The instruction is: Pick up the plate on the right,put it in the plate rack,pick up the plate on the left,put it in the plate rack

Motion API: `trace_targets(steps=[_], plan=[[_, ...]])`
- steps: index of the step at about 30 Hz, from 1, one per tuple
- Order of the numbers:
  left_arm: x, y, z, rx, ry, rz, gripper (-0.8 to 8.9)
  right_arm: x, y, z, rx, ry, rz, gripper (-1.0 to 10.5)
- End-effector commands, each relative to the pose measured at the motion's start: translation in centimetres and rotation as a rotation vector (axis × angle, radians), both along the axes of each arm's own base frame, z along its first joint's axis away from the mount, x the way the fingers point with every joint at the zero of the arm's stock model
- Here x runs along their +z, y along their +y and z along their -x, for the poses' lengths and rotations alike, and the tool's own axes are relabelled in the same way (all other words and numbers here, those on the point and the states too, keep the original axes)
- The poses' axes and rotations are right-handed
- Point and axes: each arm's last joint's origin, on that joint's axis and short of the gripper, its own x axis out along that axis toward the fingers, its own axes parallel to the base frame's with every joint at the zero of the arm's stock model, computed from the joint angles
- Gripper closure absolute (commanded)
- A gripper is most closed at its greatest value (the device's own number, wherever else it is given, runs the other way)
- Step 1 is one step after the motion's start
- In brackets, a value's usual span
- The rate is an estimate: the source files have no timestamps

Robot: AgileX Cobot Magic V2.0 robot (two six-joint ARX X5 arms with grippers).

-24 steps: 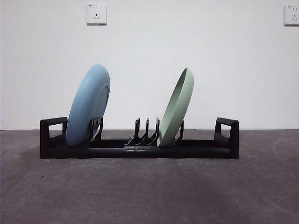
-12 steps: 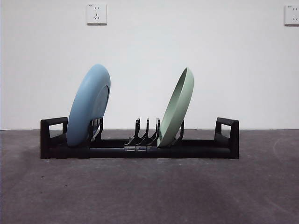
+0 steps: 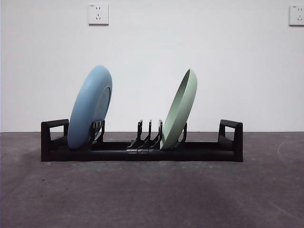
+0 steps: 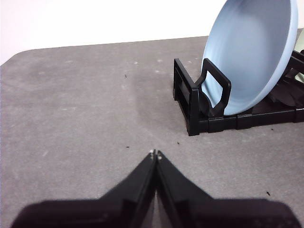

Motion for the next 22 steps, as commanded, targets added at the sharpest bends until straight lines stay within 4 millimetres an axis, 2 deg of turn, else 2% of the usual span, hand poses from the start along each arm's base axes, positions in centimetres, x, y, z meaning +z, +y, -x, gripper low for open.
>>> trace_targets(steps=[1,3,7,12,17,22], plan=[[-0.4,0.0,-0.1,0.005,0.005,0.004,8.16,0.1,-0.2,0.2,-0.007,-0.040,0.097,9.5],[-0.4,0.0,-0.1,0.005,0.005,0.004,8.16,0.1,-0.9,0.9,-0.062,-0.058,0.143,9.5],[-0.4,0.0,-0.1,0.005,0.005,0.004,8.16,-0.3,-2.0,2.2,-0.105,-0.109,0.125,9.5],[-0.4,0.0,-0.1,0.005,0.005,0.004,8.16,-2.7,-2.8,3.2,-0.122,-0.217,0.156,9.5],[-0.4,0.0,-0.1,0.005,0.005,0.004,8.16,-5.7,-2.8,2.7,-0.070,-0.315,0.139,9.5],[-0.4,0.0,-0.1,0.005,0.005,0.004,8.16,-8.6,-2.6,1.5,-0.035,-0.294,0.132,9.5]])
